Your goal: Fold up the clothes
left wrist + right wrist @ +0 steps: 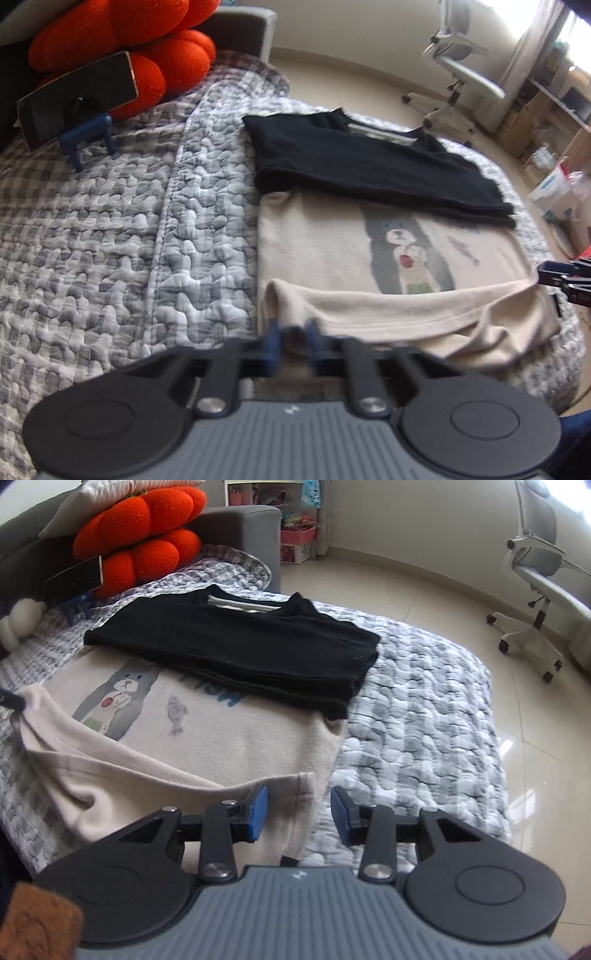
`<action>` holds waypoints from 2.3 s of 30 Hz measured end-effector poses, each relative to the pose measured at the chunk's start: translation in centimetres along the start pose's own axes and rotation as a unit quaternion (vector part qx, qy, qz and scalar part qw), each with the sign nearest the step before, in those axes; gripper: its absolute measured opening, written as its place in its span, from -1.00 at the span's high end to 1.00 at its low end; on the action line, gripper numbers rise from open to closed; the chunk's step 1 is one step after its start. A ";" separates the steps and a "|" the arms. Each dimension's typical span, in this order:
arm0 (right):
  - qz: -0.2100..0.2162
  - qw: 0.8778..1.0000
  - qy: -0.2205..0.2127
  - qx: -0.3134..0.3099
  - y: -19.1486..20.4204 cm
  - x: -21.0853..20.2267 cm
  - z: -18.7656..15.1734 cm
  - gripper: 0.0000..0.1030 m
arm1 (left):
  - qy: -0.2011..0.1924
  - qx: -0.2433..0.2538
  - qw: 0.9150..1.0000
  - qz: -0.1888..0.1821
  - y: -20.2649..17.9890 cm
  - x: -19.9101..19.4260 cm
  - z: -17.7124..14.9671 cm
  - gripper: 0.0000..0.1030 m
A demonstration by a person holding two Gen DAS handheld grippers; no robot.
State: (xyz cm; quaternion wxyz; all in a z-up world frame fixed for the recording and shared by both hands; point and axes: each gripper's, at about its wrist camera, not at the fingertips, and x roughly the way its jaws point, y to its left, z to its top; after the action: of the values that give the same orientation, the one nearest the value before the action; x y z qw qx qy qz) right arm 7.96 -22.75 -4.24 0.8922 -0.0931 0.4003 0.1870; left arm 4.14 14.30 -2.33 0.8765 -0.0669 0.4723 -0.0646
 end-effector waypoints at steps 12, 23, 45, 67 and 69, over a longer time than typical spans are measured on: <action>-0.038 0.998 -0.035 0.043 -0.9 -0.1 1.3 0.88 | -0.015 -0.078 0.997 0.003 1.4 0.0 2.5 0.84; -0.065 0.995 -0.042 0.066 -1.1 0.9 1.0 0.88 | -0.040 -0.107 0.993 0.001 3.6 1.1 3.8 0.08; -0.029 0.989 -0.033 0.138 -2.7 2.0 0.0 0.81 | -0.143 0.129 0.979 -0.074 2.4 0.3 0.9 -0.32; -0.029 0.992 -0.087 0.092 -1.3 -0.4 -0.1 0.86 | -0.152 0.121 0.974 -0.120 1.9 -0.3 -0.1 0.84; -0.024 0.990 -0.098 0.099 -1.2 -1.7 -0.3 0.87 | -0.156 0.106 0.974 -0.126 2.2 -1.3 -0.4 0.85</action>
State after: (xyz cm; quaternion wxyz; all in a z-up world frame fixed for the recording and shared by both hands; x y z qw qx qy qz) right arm 7.26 -24.40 -3.13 0.9362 0.0050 0.3254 0.1326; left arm 3.18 16.70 -1.90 0.9262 -0.0420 0.3081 -0.2131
